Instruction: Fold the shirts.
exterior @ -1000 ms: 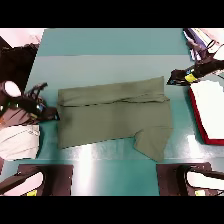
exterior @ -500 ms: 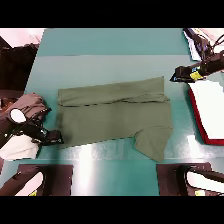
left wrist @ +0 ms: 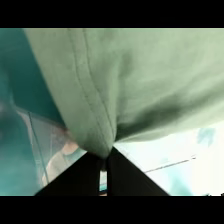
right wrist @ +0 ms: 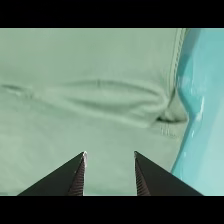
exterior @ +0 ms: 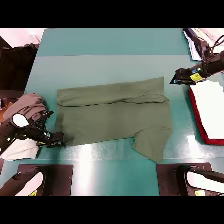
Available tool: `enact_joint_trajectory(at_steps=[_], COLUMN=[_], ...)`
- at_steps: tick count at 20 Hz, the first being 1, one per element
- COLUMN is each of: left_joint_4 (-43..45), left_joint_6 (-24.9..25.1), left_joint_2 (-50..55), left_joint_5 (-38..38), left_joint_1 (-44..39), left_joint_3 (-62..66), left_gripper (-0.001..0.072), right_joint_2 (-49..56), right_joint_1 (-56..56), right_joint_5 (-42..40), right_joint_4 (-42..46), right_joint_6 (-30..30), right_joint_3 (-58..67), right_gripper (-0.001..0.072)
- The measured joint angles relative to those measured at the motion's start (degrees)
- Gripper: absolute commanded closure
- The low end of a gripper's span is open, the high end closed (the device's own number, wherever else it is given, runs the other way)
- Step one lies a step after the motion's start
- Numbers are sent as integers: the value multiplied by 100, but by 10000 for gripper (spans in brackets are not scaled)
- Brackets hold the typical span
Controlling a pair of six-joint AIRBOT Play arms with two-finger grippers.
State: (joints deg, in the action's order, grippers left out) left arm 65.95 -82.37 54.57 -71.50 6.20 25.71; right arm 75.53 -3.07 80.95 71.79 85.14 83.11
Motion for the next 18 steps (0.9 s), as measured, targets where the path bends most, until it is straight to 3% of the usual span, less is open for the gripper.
enact_joint_trajectory(at_steps=[4,10,18], left_joint_4=[20,-28,-44], left_joint_6=[-4,15,31], left_joint_2=[-48,-326,-398], left_joint_5=[92,-107,-160], left_joint_1=[0,-2,-2], left_joint_3=[184,728,863], left_gripper=[683,682,682], right_joint_2=[-195,-1248,-2020], right_joint_1=[-50,-597,-898], right_joint_5=[308,472,63], right_joint_4=[22,26,-433], right_joint_6=[-26,-35,-50], right_joint_3=[-472,-2804,-5082], right_gripper=[350,350,350])
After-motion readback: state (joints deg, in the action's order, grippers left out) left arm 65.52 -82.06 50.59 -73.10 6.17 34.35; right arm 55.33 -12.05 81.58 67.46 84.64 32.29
